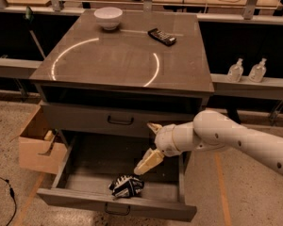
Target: Place blue chip bag into middle drawer
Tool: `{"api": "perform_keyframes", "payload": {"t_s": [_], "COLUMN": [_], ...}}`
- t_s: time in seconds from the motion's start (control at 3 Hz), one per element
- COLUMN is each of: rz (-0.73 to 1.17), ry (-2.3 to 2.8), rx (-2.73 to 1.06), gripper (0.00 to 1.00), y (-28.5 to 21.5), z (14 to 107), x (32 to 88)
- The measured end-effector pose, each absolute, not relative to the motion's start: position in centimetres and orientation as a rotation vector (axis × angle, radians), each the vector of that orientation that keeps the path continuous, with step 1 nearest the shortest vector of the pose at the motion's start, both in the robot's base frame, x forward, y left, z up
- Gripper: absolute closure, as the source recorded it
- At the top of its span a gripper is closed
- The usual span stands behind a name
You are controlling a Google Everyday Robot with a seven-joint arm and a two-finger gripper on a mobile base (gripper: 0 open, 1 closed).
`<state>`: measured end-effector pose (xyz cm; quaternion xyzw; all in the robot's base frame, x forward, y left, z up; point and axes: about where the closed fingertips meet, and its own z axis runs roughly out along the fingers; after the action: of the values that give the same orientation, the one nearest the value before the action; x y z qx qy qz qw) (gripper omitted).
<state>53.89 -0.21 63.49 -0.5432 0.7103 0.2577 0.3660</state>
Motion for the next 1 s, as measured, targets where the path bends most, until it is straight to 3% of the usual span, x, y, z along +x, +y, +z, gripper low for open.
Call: {"api": "perform_keyframes", "payload": {"t_s": [0.33, 1.0], "rz": [0.786, 1.010], "ry": [1.766, 1.695], "rx": [-1.358, -1.465], "gripper": [0.00, 0.00], "y": [-2.9, -6.0], "z": [66.5, 71.9], "x": [54.6, 50.9]}}
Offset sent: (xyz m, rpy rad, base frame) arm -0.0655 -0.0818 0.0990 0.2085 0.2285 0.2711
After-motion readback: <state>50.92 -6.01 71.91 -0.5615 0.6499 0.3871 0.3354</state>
